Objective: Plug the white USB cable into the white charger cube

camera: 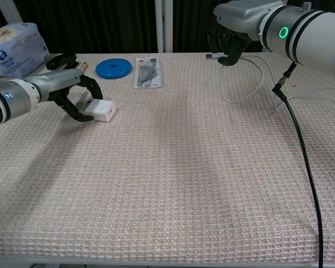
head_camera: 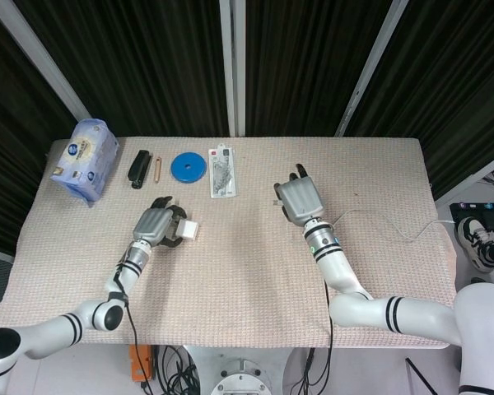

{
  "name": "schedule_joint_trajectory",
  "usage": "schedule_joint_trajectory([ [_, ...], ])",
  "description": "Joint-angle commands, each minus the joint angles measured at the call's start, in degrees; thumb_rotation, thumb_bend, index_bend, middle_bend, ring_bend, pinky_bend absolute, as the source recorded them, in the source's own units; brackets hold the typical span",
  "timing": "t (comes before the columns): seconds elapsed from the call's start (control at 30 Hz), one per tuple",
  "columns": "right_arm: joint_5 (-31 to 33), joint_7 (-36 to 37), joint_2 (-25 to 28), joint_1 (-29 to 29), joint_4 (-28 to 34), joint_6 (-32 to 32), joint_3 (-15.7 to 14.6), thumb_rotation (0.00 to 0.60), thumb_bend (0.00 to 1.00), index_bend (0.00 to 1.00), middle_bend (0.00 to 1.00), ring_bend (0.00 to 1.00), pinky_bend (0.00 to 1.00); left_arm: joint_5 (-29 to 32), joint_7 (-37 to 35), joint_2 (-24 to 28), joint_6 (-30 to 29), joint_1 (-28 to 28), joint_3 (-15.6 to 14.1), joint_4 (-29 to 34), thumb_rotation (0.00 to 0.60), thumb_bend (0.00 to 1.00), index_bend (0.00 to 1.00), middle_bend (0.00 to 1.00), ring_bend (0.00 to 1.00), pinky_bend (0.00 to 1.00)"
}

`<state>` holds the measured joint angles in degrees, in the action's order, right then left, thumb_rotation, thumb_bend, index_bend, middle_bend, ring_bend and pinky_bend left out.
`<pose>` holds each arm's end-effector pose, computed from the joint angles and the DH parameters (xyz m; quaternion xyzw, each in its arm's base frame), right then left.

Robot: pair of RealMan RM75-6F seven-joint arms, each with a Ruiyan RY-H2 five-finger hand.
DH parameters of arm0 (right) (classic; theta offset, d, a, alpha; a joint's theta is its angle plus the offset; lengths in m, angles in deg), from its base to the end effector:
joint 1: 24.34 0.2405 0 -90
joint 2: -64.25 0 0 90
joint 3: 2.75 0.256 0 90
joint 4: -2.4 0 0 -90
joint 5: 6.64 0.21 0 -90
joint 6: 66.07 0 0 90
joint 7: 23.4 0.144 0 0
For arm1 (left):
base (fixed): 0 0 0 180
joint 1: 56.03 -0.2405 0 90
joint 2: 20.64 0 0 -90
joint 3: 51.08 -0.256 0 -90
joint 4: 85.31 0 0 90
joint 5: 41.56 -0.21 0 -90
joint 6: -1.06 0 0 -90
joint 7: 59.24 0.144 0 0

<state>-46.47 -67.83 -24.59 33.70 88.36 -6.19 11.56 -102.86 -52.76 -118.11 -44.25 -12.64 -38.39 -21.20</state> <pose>-0.0759 -0.3961 0.0015 0.7472 -0.2932 0.3173 0.5050 -0.1931 0.3812 -0.0467 -0.6959 -0.4708 -0.3421 0.4208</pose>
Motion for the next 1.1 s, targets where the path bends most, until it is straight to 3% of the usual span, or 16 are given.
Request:
schedule_joint_trajectory([
  [0.03, 0.1, 0.3, 0.0, -0.1, 0.0, -0.1, -0.1, 0.6, 0.42, 0.6, 0.58, 0.29, 0.12, -0.1, 0.3, -0.4, -0.3, 0.0, -0.2, -0.3, 0.6, 0.25, 0.36, 0.28, 0.02, 0.01],
  [0.3, 0.5, 0.7, 0.5, -0.4, 0.3, 0.4, -0.2, 0.6, 0.42, 0.6, 0.58, 0.29, 0.12, 0.0, -0.6, -0.9, 0.2, 0.3, -0.1, -1.1, 0.6, 0.29, 0.37, 0.29, 0.03, 0.01],
  [0.47, 0.6, 0.9, 0.6, -0.7, 0.3, 0.5, -0.5, 0.6, 0.42, 0.6, 0.58, 0.29, 0.12, -0.2, -2.6, -1.3, 0.3, 0.3, 0.2, -1.4, 0.6, 0.38, 0.42, 0.34, 0.06, 0.02],
  [0.8, 0.0, 4.2, 2.0, -2.4, 2.5, 0.3, -0.7, 0.6, 0.42, 0.62, 0.59, 0.29, 0.12, -3.1, -11.5, -3.0, -2.7, -1.2, 1.7, -3.1, 0.6, 0.47, 0.52, 0.47, 0.18, 0.09],
  [1.1, 2.4, 5.5, 2.6, -1.9, 3.6, -2.6, -0.4, 0.6, 0.43, 0.62, 0.59, 0.29, 0.13, -6.4, -21.1, -2.9, -7.1, -3.5, 2.8, -1.0, 0.6, 0.47, 0.54, 0.49, 0.19, 0.11],
])
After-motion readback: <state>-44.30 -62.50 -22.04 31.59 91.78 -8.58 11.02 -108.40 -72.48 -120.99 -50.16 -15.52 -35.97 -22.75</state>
